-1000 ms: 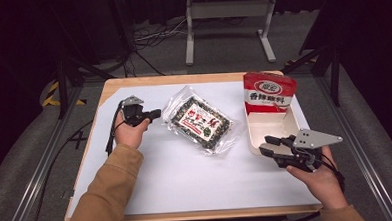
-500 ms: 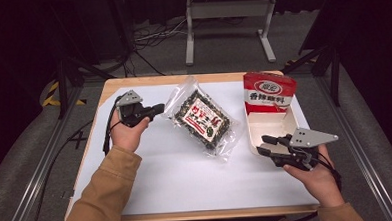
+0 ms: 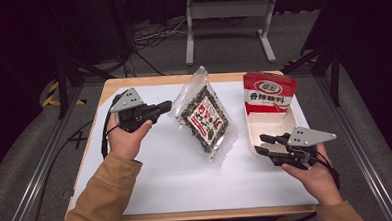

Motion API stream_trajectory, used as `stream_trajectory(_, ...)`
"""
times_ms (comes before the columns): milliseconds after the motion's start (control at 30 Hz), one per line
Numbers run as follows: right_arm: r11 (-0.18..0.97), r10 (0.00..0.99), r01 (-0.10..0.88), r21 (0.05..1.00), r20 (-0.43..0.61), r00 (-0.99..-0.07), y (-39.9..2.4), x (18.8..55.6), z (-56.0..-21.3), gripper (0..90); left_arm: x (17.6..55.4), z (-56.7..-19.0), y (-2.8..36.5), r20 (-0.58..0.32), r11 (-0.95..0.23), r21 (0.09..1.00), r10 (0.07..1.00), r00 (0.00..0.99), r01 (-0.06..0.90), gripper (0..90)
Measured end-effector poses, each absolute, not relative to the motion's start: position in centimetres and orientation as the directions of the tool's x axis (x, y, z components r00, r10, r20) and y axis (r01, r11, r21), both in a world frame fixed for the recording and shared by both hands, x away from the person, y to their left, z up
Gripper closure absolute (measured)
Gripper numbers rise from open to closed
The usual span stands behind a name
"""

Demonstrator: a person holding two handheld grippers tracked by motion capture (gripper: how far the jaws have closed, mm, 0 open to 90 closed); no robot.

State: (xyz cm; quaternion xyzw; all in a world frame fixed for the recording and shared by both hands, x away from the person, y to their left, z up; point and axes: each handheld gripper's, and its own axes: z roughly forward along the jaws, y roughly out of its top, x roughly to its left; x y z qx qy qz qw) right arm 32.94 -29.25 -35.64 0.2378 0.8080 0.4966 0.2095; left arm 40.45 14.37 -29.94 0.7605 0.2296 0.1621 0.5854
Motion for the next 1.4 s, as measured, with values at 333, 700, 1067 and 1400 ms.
stream_trajectory(333, 0.397, 0.586, 0.172, 0.902, -0.104, -0.804, -29.0, 32.9, -35.6, 57.1, 36.9, -28.6, 13.3, 0.025, -0.181, 0.982, 0.45, 0.892, 0.063, 90.0)
stream_trajectory(700, 0.404, 0.57, 0.166, 0.899, -0.106, -0.814, -28.3, 33.1, -35.4, 55.2, 35.0, -27.8, 14.0, 0.058, -0.142, 0.99, 0.405, 0.912, 0.0, 90.0)
stream_trajectory(1067, 0.416, 0.54, 0.143, 0.898, -0.117, -0.833, -27.1, 34.0, -33.8, 48.5, 34.5, -27.7, 14.0, 0.064, -0.135, 0.991, 0.384, 0.921, -0.013, 90.0)
stream_trajectory(1400, 0.43, 0.497, 0.167, 0.887, -0.078, -0.864, -26.1, 37.0, -31.8, 42.4, 34.4, -27.8, 14.0, 0.057, -0.129, 0.992, 0.364, 0.93, -0.01, 90.0)
